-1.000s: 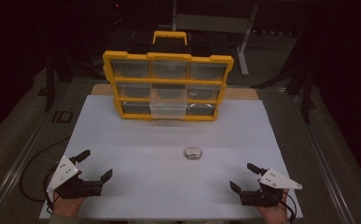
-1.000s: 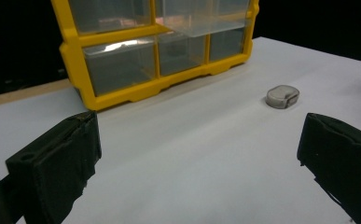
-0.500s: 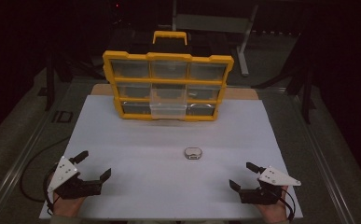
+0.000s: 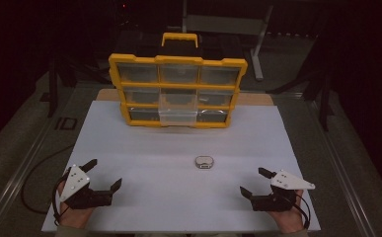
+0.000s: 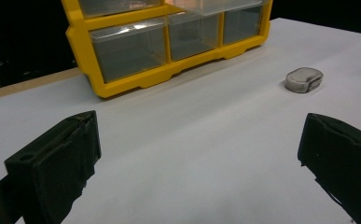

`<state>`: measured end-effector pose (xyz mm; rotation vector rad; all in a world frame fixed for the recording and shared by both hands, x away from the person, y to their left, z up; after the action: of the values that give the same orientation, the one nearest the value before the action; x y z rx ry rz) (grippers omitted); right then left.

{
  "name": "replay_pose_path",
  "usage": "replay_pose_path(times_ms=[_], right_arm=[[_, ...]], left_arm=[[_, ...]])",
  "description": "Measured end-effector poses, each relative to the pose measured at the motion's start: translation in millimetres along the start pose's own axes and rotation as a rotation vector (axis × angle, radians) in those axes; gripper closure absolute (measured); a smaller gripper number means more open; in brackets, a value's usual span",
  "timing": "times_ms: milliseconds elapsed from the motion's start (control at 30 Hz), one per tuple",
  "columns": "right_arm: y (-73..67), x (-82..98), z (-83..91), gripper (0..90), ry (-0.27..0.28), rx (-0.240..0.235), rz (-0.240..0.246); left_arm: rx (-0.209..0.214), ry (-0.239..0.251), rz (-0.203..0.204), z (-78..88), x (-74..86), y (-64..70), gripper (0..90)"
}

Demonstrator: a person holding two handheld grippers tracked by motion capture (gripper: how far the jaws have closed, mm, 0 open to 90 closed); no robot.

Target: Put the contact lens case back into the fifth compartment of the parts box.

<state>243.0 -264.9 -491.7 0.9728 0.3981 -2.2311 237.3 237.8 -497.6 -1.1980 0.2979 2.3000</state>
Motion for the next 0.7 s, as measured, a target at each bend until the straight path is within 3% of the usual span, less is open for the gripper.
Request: replay_pose_path(times_ms=[467,700], right_arm=[[2.6,-26.5,-0.8,7.3,-0.052,-0.034,0.016],[3.6,-37.9,-2.7,7.3,-0.107,-0.057,0.034]], left_arm=[[-0.010,0.013,0.013,-0.2,2.6,-0.5,0.1],[-0.010,0.012,0.014,-0.7,3.0,-0.2,0.1]])
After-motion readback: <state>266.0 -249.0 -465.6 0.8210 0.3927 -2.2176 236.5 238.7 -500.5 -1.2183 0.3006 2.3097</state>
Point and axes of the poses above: each handheld gripper's, and its own axes: z roughly backward along the jaws, x roughly out of its underside, y roughly to its right, the point moved 3 cm from there along -z, roughly forward along the jaws, and after that the axes turned 15 degrees about -y, right-handed, at the moved point
